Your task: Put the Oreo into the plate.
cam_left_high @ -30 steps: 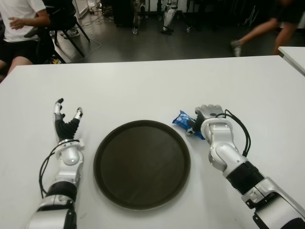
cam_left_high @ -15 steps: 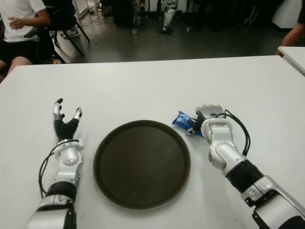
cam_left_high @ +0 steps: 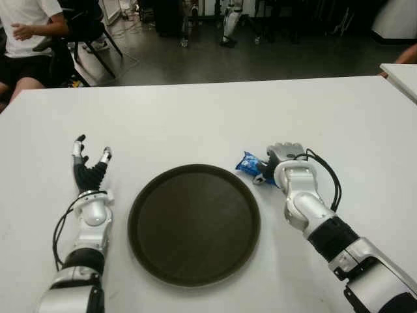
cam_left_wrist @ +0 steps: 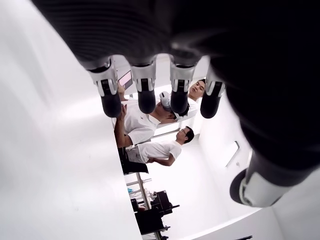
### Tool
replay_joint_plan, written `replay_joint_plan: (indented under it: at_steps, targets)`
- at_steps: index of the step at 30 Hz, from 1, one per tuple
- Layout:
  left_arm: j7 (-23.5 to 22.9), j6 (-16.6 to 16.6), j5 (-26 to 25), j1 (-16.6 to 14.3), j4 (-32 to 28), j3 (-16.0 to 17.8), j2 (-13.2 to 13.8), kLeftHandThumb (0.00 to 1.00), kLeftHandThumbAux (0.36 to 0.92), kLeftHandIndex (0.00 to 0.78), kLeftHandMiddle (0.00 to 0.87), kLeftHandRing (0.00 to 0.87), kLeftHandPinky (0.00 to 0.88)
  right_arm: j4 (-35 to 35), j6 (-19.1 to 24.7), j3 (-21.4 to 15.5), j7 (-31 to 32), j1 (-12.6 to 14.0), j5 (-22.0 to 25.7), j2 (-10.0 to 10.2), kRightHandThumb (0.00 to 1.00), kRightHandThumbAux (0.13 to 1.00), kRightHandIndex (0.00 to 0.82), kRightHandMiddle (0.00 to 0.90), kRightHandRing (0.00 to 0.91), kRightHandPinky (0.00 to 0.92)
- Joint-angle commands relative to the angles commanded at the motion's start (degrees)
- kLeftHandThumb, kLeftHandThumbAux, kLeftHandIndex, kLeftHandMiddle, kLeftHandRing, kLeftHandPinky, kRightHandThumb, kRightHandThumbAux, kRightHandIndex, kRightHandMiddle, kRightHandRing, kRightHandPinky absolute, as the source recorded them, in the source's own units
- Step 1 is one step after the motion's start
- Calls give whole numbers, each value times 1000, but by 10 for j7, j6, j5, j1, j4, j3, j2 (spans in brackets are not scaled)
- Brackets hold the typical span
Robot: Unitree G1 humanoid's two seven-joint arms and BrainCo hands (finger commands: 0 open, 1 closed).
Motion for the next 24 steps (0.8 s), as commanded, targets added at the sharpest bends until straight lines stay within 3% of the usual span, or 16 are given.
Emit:
replay_joint_plan:
  at_steps: [9,19,24]
  targets:
    - [1,-1,1,4,-7,-1,-1,0,669,45,43,23,27,9,-32,-8,-20,2,43,-1,0,548,297,239,174,34]
    - [3,0,-4,2,-6,4,-4,7,669,51,42,20,23,11,-66,-17,-30,2,84,-7,0,552,256,258,215,72]
    - [2,5,-6,2,-6,6,-4,3,648,44,45,21,26,15,-71,-23,-45,3,99,-6,0,566,194,229,210,101]
